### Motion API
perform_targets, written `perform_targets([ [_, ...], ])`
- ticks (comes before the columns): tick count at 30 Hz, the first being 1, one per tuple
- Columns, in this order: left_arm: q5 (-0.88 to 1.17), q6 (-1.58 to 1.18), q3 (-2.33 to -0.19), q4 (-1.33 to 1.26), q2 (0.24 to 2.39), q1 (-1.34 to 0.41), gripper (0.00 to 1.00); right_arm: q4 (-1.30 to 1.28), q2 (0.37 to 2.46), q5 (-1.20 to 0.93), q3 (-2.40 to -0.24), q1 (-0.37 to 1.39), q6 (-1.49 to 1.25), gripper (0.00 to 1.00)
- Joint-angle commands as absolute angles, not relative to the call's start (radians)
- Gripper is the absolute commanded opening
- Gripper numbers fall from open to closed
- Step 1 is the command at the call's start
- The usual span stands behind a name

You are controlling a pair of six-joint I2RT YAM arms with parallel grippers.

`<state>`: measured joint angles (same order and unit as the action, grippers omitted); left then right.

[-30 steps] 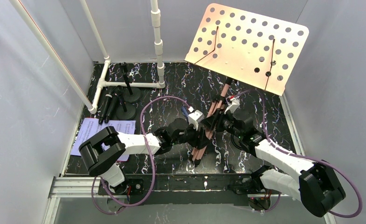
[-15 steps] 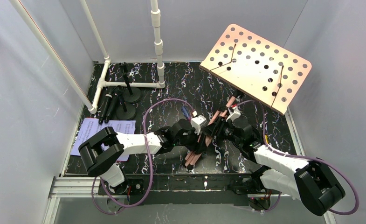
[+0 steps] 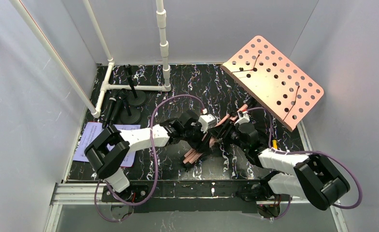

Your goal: Pack up the instrument practice props

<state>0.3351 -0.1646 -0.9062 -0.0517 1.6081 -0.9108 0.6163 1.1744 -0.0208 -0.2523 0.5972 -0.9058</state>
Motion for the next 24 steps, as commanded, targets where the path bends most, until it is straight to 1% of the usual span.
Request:
perform_targets([
  [1,0.534,-0.054,-0.987,0.171,1.609,-0.811,0.00,0.696,1.237,0.261,-0.223,0.559,-0.562,0.01],
  [5,0.525,0.051,-1.062,0.263,1.663,-0.794,0.00,0.730,1.305,0.270,-0.215,0.560,-0.601,0.01],
  [9,0.565,0.139,-1.147,0.360,1.725,-0.764,0.00,0.765,1.360,0.283,-0.199,0.559,-0.654,0.01],
  [11,0.545,0.178,-1.190,0.413,1.751,-0.758,0.00,0.776,1.376,0.289,-0.188,0.559,-0.681,0.01],
  [18,0.502,0.288,-1.340,0.632,1.836,-0.746,0.00,0.712,1.436,0.295,-0.207,0.561,-0.799,0.01],
  [22,0.478,0.319,-1.374,0.739,1.871,-0.747,0.00,0.691,1.456,0.291,-0.215,0.575,-0.869,0.01],
  [24,0.450,0.326,-1.377,0.768,1.874,-0.746,0.00,0.683,1.456,0.309,-0.223,0.609,-0.898,0.01],
])
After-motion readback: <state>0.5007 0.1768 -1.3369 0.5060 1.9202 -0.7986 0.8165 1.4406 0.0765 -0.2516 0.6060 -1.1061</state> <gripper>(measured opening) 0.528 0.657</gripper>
